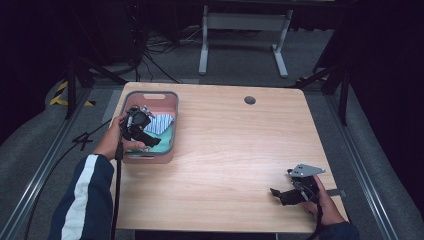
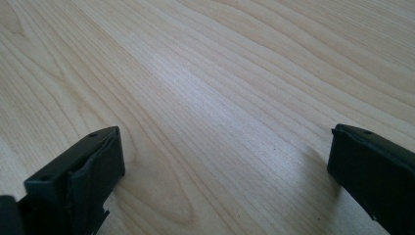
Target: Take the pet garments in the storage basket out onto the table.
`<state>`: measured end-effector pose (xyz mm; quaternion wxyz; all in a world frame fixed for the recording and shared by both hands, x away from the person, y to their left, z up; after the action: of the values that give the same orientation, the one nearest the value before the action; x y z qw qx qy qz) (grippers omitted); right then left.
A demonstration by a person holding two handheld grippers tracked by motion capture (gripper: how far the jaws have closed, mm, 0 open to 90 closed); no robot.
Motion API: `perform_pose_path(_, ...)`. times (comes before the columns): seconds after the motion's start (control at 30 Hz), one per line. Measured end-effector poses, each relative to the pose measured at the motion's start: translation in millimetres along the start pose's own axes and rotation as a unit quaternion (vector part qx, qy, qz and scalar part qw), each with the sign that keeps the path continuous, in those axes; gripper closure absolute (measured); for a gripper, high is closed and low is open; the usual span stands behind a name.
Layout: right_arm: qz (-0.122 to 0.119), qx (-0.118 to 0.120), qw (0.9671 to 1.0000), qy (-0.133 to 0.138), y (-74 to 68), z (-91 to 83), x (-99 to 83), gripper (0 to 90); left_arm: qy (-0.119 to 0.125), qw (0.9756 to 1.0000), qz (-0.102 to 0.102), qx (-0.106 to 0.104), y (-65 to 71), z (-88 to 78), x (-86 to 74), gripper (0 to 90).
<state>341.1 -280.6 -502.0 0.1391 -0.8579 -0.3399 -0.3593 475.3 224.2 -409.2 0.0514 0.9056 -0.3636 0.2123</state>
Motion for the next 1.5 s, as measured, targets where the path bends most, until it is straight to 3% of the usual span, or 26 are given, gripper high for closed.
perform_pose_path(0.13, 0.0, 0.0, 1.0, 0.0, 0.0, 0.0, 0.0, 0.6, -0.019, 0.9998, -0.009, 0.008, -6.0, 10.6, 2.8, 18.5)
perform_pose_path(0.23, 0.0, 0.0, 1.0, 0.0, 0.0, 0.0, 0.0, 0.6, -0.054, 0.9985, -0.004, 0.01, -11.0, 21.9, 2.1, 18.8)
perform_pose_path(0.37, 0.0, 0.0, 1.0, 0.0, 0.0, 0.0, 0.0, 0.6, -0.072, 0.9973, 0.005, 0.017, -12.9, 29.1, 3.1, 19.2)
perform_pose_path(0.53, 0.0, 0.0, 1.0, 0.0, 0.0, 0.0, 0.0, 0.6, -0.116, 0.9932, -0.004, 0.009, -15.8, 41.9, 6.3, 19.6)
perform_pose_path(0.67, 0.0, 0.0, 1.0, 0.0, 0.0, 0.0, 0.0, 0.6, -0.155, 0.9877, -0.007, 0.019, -16.2, 51.9, 9.6, 17.6)
perform_pose_path(0.87, 0.0, 0.0, 1.0, 0.0, 0.0, 0.0, 0.0, 0.6, -0.163, 0.9863, -0.028, 0.005, -17.8, 57.4, 12.2, 15.2)
perform_pose_path(0.97, 0.0, 0.0, 1.0, 0.0, 0.0, 0.0, 0.0, 0.6, -0.169, 0.9841, -0.053, -0.017, -21.4, 58.4, 10.4, 16.9)
perform_pose_path(1.17, 0.0, 0.0, 1.0, 0.0, 0.0, 0.0, 0.0, 0.6, -0.174, 0.9825, -0.052, -0.045, -21.6, 55.9, 10.5, 31.1)
perform_pose_path(1.23, 0.0, 0.0, 1.0, 0.0, 0.0, 0.0, 0.0, 0.6, -0.174, 0.9828, -0.04, -0.048, -20.8, 53.1, 11.5, 42.9)
perform_pose_path(1.37, 0.0, 0.0, 1.0, 0.0, 0.0, 0.0, 0.0, 0.6, -0.169, 0.9828, -0.042, -0.061, -20.0, 51.1, 11.1, 63.3)
perform_pose_path(1.5, 0.0, 0.0, 1.0, 0.0, 0.0, 0.0, 0.0, 0.6, -0.169, 0.9839, -0.024, -0.053, -17.0, 50.2, 12.9, 73.7)
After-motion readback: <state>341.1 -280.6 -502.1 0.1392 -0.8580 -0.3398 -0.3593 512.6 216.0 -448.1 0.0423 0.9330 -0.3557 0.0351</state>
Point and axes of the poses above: each handheld gripper's, and its own axes: z roughly forward along the jaws, x roughly out of its top, y roughly to its right, the point moved 2 cm from there along z, roughly forward along the jaws, and after that the axes turned 1 degree about -z, right-handed, at the moved point
